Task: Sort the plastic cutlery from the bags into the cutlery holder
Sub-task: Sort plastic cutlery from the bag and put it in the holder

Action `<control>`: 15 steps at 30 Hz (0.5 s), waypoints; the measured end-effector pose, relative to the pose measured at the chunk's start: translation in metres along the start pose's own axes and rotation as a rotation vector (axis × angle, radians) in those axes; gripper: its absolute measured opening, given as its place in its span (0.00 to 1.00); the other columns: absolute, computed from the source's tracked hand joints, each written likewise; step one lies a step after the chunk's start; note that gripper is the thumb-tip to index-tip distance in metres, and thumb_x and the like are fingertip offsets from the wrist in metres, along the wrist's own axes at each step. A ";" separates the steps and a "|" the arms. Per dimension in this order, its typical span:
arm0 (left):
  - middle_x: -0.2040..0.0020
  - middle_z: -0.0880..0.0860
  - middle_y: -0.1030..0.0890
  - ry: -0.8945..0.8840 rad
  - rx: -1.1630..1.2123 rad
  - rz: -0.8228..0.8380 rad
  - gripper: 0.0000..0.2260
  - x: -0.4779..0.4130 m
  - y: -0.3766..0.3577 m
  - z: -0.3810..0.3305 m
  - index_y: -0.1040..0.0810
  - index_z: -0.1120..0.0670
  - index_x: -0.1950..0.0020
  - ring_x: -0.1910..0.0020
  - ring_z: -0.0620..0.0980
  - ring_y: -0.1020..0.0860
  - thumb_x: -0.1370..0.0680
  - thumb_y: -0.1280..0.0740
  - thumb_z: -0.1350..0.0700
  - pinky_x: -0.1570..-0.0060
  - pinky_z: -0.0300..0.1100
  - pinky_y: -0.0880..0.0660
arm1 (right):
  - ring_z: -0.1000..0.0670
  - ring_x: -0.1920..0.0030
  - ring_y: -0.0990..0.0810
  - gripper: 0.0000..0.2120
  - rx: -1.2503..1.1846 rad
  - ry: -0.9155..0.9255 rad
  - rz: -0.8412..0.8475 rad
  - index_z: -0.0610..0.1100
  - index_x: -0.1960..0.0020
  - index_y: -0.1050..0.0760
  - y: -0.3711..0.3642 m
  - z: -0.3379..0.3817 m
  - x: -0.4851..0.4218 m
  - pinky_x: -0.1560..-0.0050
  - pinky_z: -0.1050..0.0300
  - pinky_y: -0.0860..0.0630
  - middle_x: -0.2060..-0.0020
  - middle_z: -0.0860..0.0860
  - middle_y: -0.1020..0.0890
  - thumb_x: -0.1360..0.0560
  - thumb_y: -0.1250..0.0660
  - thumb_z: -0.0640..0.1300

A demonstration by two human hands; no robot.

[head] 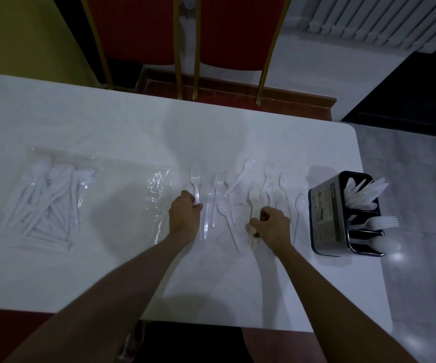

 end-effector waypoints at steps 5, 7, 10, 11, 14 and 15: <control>0.59 0.57 0.17 0.021 0.012 0.012 0.04 0.020 0.000 0.007 0.19 0.60 0.57 0.57 0.56 0.20 0.28 0.33 0.62 0.59 0.40 0.29 | 0.37 0.65 0.18 0.13 -0.062 -0.033 0.008 0.33 0.68 0.27 -0.002 0.000 0.001 0.60 0.40 0.19 0.71 0.37 0.22 0.32 0.29 0.39; 0.60 0.56 0.18 0.037 0.022 0.010 0.05 0.030 0.001 0.011 0.19 0.60 0.57 0.58 0.55 0.20 0.29 0.33 0.62 0.59 0.39 0.32 | 0.37 0.65 0.18 0.14 -0.076 -0.032 0.005 0.38 0.72 0.30 -0.001 0.004 0.002 0.59 0.41 0.19 0.74 0.40 0.24 0.32 0.29 0.39; 0.61 0.55 0.19 0.062 0.020 0.033 0.05 0.033 -0.005 0.018 0.20 0.59 0.59 0.59 0.55 0.21 0.29 0.32 0.57 0.59 0.40 0.32 | 0.38 0.66 0.18 0.17 -0.079 -0.026 0.008 0.42 0.73 0.33 -0.001 0.009 0.001 0.59 0.42 0.18 0.76 0.45 0.26 0.31 0.29 0.39; 0.61 0.55 0.20 0.061 0.012 0.033 0.07 0.030 -0.006 0.017 0.22 0.58 0.59 0.59 0.55 0.22 0.29 0.32 0.54 0.60 0.40 0.33 | 0.38 0.66 0.18 0.16 -0.082 -0.020 0.009 0.42 0.73 0.32 -0.001 0.011 0.001 0.59 0.42 0.18 0.75 0.45 0.25 0.31 0.29 0.39; 0.59 0.54 0.23 0.030 -0.025 0.037 0.15 0.018 -0.011 0.007 0.25 0.58 0.60 0.60 0.53 0.24 0.30 0.29 0.46 0.61 0.42 0.34 | 0.43 0.70 0.18 0.15 -0.103 -0.038 0.015 0.41 0.71 0.31 -0.002 0.010 0.000 0.59 0.43 0.18 0.75 0.45 0.25 0.31 0.29 0.38; 0.59 0.54 0.24 0.022 -0.039 0.057 0.17 0.014 -0.014 0.002 0.26 0.58 0.59 0.60 0.53 0.25 0.31 0.28 0.45 0.61 0.42 0.34 | 0.45 0.71 0.18 0.15 -0.110 -0.043 0.015 0.41 0.71 0.32 -0.002 0.009 0.000 0.59 0.43 0.18 0.75 0.46 0.25 0.31 0.29 0.38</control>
Point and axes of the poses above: each hand's wrist, its own x-axis away from the middle knuckle, its own y-axis out of the back of the hand, z = x × y, the point moved 10 cm from there along -x, towards the middle knuckle
